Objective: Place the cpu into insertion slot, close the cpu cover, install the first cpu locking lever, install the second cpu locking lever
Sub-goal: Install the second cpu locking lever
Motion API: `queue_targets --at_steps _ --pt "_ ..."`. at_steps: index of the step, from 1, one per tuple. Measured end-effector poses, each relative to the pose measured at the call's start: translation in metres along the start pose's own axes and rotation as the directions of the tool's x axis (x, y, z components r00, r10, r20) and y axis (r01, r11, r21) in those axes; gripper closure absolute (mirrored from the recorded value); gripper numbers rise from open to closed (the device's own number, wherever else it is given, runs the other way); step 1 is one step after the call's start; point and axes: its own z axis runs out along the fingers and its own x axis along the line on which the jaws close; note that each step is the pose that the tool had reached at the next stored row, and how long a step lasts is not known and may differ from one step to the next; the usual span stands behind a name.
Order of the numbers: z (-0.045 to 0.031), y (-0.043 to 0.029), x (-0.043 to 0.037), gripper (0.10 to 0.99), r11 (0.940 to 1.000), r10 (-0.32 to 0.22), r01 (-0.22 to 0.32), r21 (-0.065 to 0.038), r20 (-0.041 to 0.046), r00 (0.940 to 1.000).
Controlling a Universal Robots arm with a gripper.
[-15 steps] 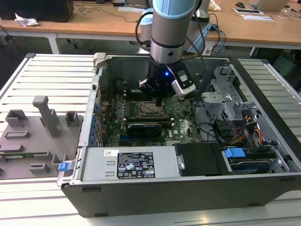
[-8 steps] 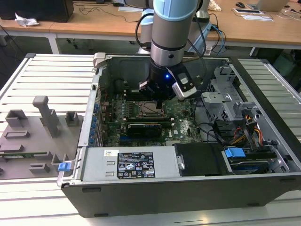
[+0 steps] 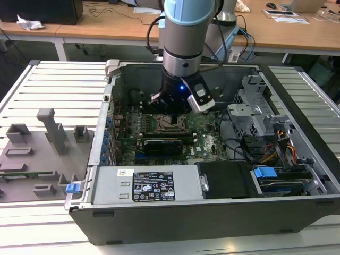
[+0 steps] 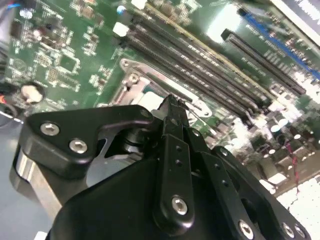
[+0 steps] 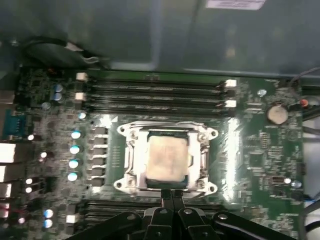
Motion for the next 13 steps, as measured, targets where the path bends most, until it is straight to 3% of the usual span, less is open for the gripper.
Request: queue_targets --at_steps 3,6,8,12,13 --pt "0.0001 -0.0062 0.0026 0.984 1.0000 0.000 0.000 0.000 -0.0001 1.0000" --pt "0.0006 -0.0086 0.0095 0.984 1.0000 0.000 0.000 -0.007 0.0002 1.0000" --pt "0.0041 -0.0087 0.0170 0.984 0.9999 -0.003 0.003 -0.011 0.0002 1.0000" --pt "0.0144 -0.0099 0.0183 0.984 0.9999 -0.009 0.009 -0.011 -0.0006 1.0000" --pt "0.0163 -0.0104 0.0191 0.984 0.9998 -0.009 0.009 -0.015 -0.0005 1.0000"
